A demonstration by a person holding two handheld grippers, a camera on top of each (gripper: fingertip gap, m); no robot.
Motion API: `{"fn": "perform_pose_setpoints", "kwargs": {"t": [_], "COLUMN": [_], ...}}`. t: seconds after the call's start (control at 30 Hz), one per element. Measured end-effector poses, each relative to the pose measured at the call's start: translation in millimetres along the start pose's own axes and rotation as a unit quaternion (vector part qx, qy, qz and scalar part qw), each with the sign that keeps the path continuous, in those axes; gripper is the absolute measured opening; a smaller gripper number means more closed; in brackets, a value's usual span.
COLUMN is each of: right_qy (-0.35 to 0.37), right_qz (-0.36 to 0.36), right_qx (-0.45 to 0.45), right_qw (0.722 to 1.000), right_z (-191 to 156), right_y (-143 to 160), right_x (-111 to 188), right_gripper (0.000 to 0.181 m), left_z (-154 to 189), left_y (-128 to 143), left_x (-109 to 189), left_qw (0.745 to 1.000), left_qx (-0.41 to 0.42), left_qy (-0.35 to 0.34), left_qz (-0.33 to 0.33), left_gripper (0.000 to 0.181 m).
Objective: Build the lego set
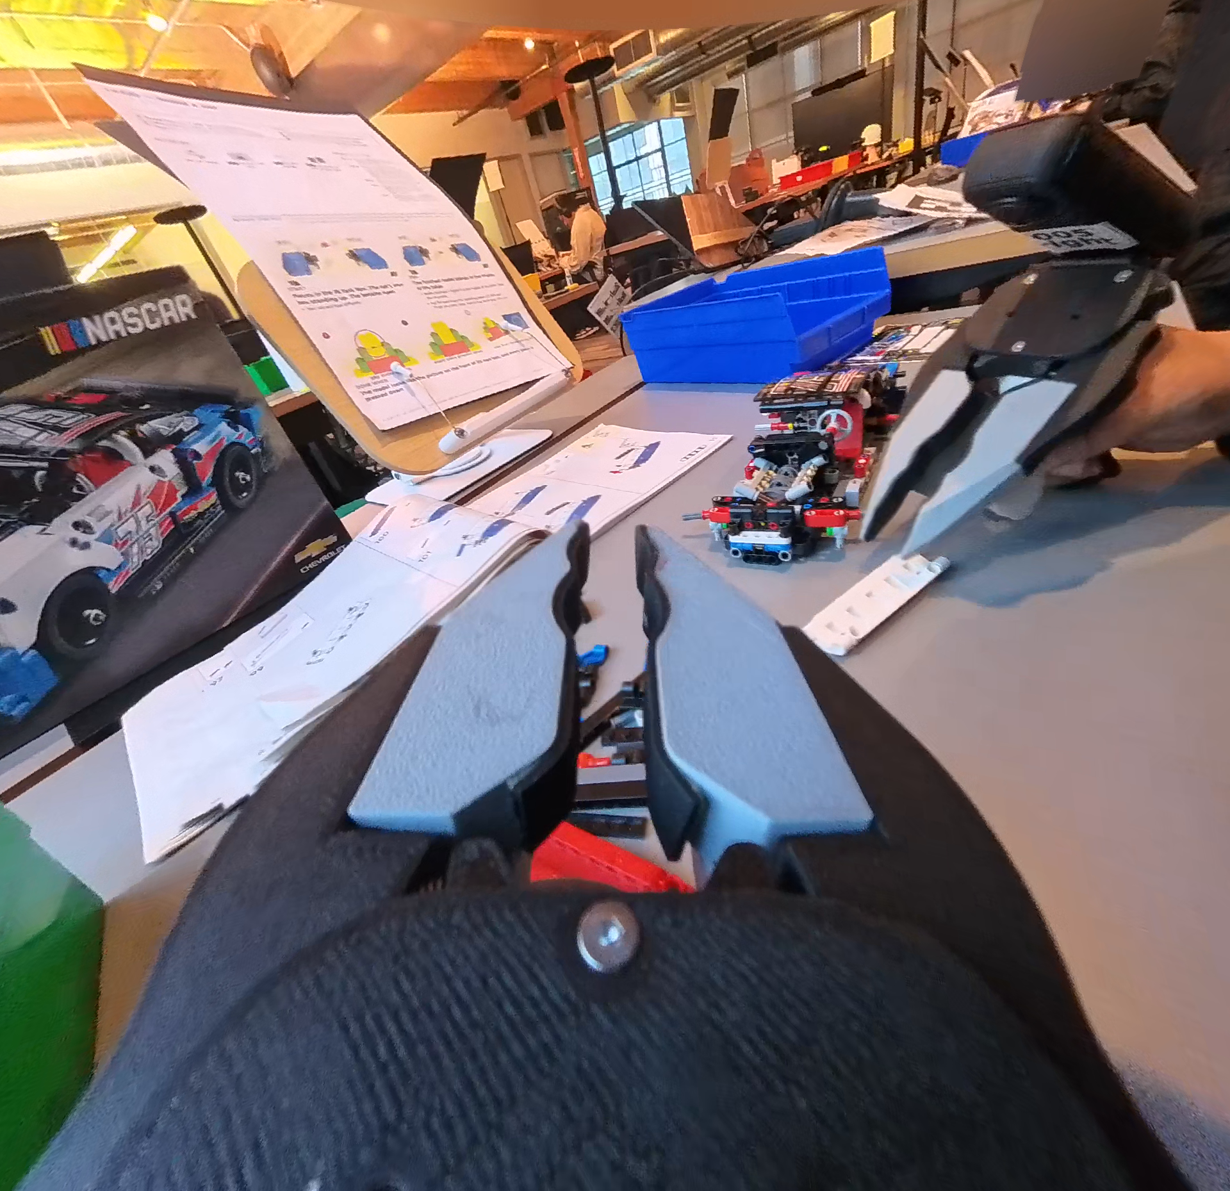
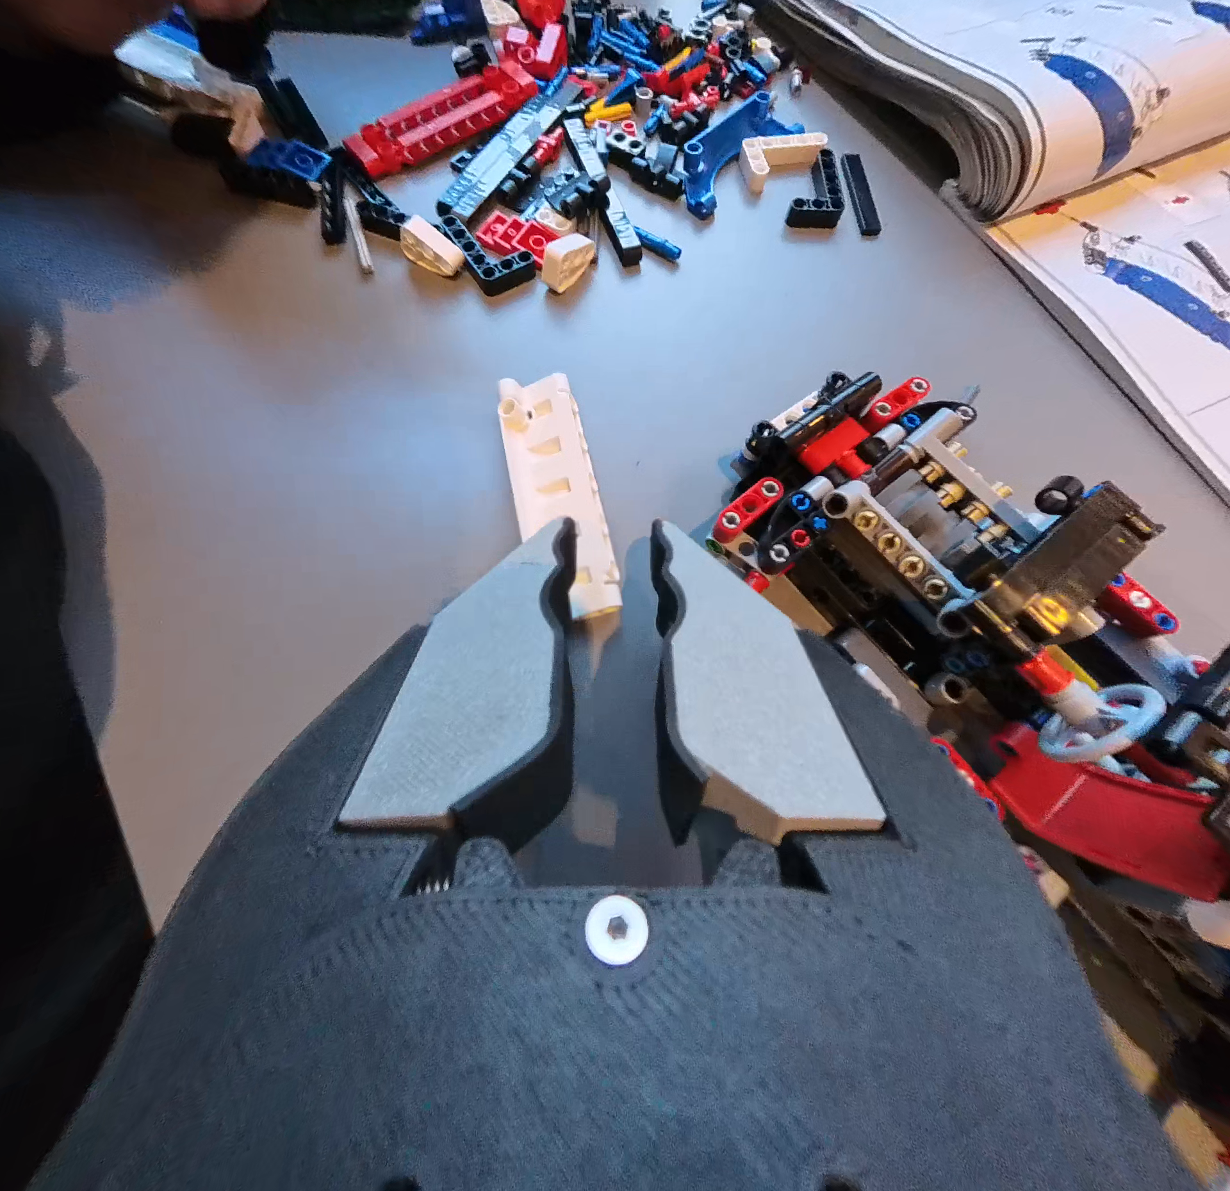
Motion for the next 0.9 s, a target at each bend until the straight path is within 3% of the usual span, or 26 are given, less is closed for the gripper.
{"fn": "perform_pose_setpoints", "kwargs": {"t": [0.13,0.27,0.4,0.6,0.9], "right_qy": [-0.032,-0.039,-0.021,-0.017,0.031], "right_qz": [-0.001,-0.021,-0.005,0.051,0.124], "right_qx": [0.03,0.072,0.067,0.031,-0.028], "right_qw": [0.999,0.996,0.997,0.998,0.991], "right_z": [-8.9,-10.1,-2.3,10.7,41.0], "right_y": [-2.6,4.5,12.4,12.8,12.2], "right_x": [-4.1,-3.1,12.0,31.0,49.4], "right_gripper": [0.022,0.022,0.019,0.019,0.018], "left_z": [-6.3,0.3,21.6,47.0,61.7], "left_y": [0.9,-6.9,-11.2,6.6,32.0], "left_x": [0.5,10.2,36.5,62.9,70.7], "left_qw": [1.0,0.998,0.989,0.977,0.962], "left_qx": [0.002,-0.01,-0.041,0.003,0.107], "left_qy": [-0.016,-0.019,-0.026,-0.054,-0.076], "left_qz": [-0.01,-0.067,-0.136,-0.207,-0.238], "left_gripper": [0.018,0.049,0.049,0.058,0.058]}}
Point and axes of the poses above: each gripper's, where its closed fingertips meet, x back along the fingers, y out of its underside, z = x × y across the jaws, the point moved 6 cm from there along x, back along the fingers, and after that the axes turned 10 degrees about y, right-handed, at the moved point
